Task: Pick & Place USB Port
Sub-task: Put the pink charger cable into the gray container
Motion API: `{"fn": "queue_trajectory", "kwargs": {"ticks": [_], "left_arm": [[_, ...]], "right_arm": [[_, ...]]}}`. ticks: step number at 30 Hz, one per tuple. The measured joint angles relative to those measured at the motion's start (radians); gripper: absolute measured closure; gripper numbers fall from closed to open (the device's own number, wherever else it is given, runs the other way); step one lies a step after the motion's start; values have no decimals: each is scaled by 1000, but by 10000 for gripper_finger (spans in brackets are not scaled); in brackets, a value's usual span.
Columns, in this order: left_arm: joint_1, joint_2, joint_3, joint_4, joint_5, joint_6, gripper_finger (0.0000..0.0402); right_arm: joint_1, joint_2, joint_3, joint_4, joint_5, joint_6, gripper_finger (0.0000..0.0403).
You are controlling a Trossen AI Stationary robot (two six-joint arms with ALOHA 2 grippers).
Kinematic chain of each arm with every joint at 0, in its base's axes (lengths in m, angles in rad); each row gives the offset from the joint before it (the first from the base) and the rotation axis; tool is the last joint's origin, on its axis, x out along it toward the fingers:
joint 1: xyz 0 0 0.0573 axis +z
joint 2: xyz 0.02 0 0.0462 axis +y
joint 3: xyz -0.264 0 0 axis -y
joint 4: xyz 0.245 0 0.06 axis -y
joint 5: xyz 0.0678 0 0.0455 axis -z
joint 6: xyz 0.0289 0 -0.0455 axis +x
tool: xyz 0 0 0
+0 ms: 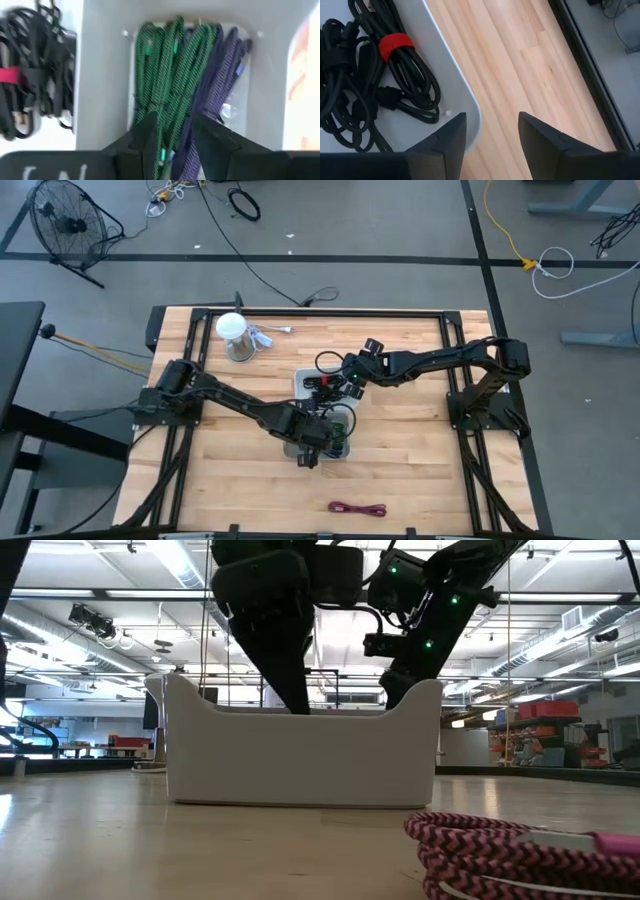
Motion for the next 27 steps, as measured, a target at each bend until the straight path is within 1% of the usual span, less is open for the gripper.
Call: {"fn": "queue_trajectory", "kwargs": {"ticks": [4, 8, 12, 14, 17, 19, 20, 25, 27], "left_arm": [[-1, -10, 0, 2, -49, 1, 274], [-1, -25, 1, 2, -56, 31, 279], [-1, -29, 1, -4, -76, 55, 284], [-1, -33, 1, -14, -81, 58, 286], [-1, -35, 1, -32, -93, 61, 287], [-2, -35, 1, -46, -117, 67, 287], [-2, -35, 1, -50, -130, 76, 287], [-1, -37, 1, -89, -156, 86, 287], [-2, -42, 1, -116, -155, 87, 287]], "right_arm": [[6, -20, 0, 2, -19, 9, 223], [33, -96, 0, -15, -72, 12, 223], [71, -182, 0, -55, -101, 79, 223], [94, -218, 0, -96, -169, 128, 223], [143, -255, 0, -131, -328, 222, 223], [193, -265, 0, -133, -409, 290, 223], [225, -265, 0, -125, -426, 321, 223], [421, -249, 0, -70, -449, 468, 223], [496, -238, 0, -13, -447, 533, 223]]}}
